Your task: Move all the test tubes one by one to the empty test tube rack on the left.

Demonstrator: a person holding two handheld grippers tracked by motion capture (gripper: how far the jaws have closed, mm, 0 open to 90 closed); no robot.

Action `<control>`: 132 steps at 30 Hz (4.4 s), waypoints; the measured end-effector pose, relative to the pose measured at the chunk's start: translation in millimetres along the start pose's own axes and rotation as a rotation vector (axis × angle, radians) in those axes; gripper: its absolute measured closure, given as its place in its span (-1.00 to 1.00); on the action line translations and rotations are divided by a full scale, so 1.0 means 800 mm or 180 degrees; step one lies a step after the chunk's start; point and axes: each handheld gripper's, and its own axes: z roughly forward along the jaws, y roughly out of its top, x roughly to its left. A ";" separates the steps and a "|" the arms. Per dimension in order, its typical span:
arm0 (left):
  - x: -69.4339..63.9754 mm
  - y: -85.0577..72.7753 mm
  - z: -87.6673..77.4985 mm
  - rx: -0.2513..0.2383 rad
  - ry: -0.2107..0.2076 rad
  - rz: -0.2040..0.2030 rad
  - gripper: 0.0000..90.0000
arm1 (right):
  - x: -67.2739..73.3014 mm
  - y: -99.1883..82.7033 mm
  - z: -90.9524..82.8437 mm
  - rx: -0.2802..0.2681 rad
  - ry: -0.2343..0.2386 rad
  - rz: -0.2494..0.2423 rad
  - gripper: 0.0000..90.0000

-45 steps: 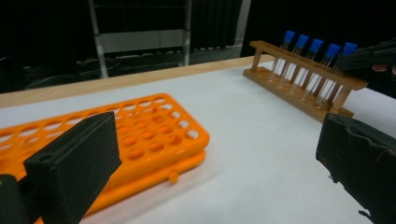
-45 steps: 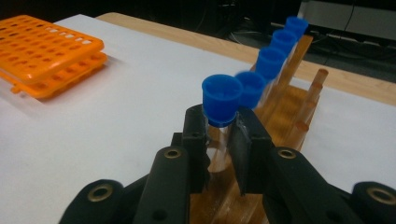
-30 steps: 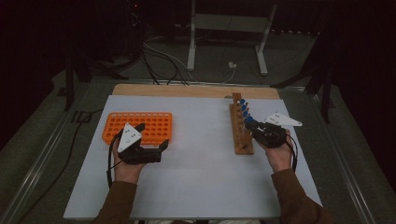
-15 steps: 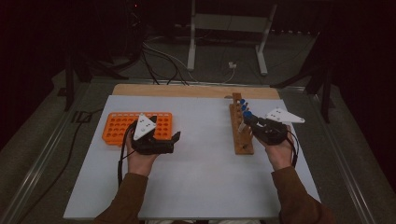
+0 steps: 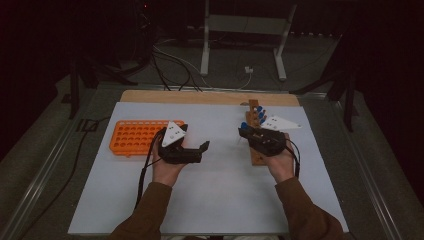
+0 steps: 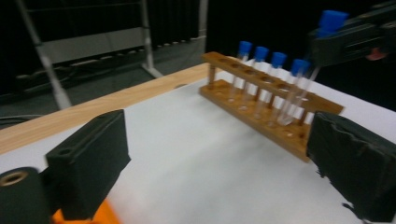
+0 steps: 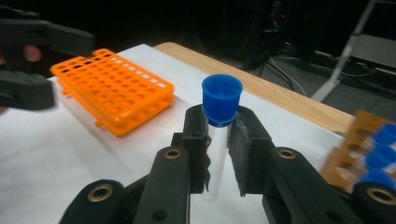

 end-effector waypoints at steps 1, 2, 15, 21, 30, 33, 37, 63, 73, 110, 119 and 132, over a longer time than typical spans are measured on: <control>-0.002 0.000 0.002 0.0010 -0.0035 0.0021 -0.77 | 0.000 0.000 0.000 0.0000 0.0000 0.0000 0.72; -0.004 0.000 0.005 0.0020 -0.0066 0.0041 -0.67 | 0.007 0.003 0.005 0.0001 0.0046 -0.0011 0.72; -0.031 0.000 0.034 0.0087 -0.0166 0.0169 -0.20 | 0.032 0.010 0.026 0.0000 0.0302 0.0057 0.72; -0.035 -0.002 0.043 0.0134 -0.0297 0.0161 0.19 | 0.040 0.012 0.031 -0.0006 0.0375 0.0038 0.72; -0.034 -0.003 0.044 0.0105 -0.0430 0.0175 0.63 | 0.049 0.011 0.035 -0.0009 0.0458 0.0033 0.72; -0.033 -0.004 0.044 0.0115 -0.0436 0.0189 0.69 | 0.050 0.011 0.036 -0.0009 0.0464 0.0029 0.72; -0.034 -0.004 0.043 0.0118 -0.0450 0.0234 0.73 | 0.050 0.011 0.036 -0.0006 0.0477 0.0042 0.72; 0.006 -0.008 0.017 0.0032 -0.0186 0.0003 0.74 | 0.011 -0.013 -0.001 -0.0091 0.0078 0.0207 -0.79; 0.025 -0.010 0.004 0.0020 -0.0060 -0.0046 0.74 | -0.010 -0.029 -0.027 -0.0097 -0.0235 0.0249 -1.00; 0.087 -0.060 -0.005 0.0280 0.0446 -0.0298 0.74 | -0.039 -0.059 -0.054 -0.0123 -0.0377 0.0385 -1.00; 0.088 -0.071 0.001 0.0375 0.0466 -0.0317 0.74 | -0.038 -0.061 -0.053 -0.0118 -0.0359 0.0376 -1.00; 0.087 -0.083 0.004 0.0456 0.0467 -0.0319 0.73 | -0.036 -0.063 -0.051 -0.0072 -0.0364 0.0337 -1.00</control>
